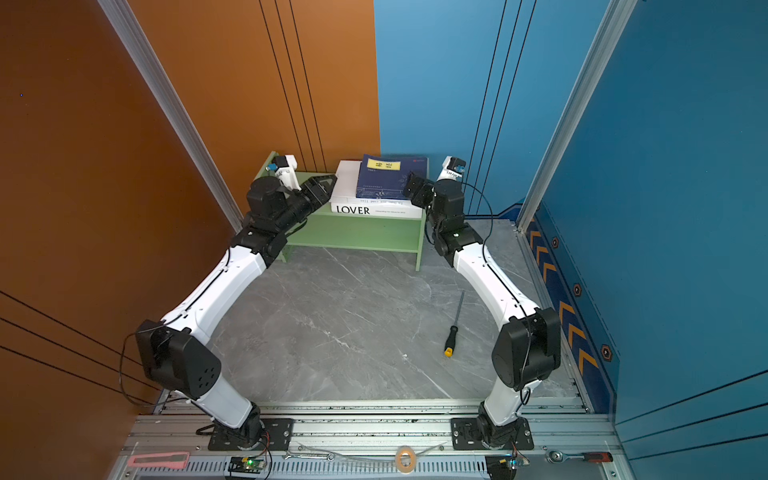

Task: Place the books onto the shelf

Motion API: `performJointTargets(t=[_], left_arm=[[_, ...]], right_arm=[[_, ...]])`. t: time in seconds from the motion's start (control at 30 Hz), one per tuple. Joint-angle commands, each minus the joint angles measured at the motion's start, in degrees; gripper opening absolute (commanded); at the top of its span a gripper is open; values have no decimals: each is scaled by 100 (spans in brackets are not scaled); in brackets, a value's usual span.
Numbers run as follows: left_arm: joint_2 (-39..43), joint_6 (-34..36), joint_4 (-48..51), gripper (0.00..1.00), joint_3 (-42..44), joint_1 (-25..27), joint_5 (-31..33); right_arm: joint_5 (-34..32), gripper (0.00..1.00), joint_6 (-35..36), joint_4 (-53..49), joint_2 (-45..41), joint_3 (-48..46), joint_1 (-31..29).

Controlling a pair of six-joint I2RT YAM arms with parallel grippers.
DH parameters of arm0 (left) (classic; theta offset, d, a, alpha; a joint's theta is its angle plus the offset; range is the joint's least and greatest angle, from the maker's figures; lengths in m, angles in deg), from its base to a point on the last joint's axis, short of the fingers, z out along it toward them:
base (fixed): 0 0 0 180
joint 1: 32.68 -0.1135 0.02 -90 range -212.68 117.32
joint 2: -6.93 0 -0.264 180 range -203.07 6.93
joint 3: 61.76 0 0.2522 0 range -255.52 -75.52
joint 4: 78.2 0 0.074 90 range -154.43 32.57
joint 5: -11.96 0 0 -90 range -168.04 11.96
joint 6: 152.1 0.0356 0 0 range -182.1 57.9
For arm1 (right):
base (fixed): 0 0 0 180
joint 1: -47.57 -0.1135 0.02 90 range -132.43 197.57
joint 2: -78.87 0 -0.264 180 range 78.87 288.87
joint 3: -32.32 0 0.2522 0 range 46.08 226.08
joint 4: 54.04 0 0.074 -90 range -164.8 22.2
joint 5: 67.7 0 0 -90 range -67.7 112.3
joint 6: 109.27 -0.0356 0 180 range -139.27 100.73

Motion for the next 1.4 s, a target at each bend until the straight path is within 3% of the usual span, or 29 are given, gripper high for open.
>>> performJointTargets(t=[0.0,0.27,0.5,0.67,1.07,1.37], left_arm=[[155,1086,48,46,132,-168,-844],[-2,1571,72,47,42,-333,-1671],[-214,2395,714,47,-604,-197,-1955],[-428,2522,717,46,-755,-93,-2035],[-808,2570,848,45,-1104,63,-1839],[-950,2690,1016,42,-1289,155,-1732]], right_arm=[[526,100,256,782,-268,30,89],[782,100,408,931,-682,-252,272],[1186,100,1009,158,-1248,-668,292],[1153,99,1442,-100,-1580,-1158,309],[1372,93,2057,-785,-1646,-1348,405],[1476,79,2139,-858,-1390,-1093,423]])
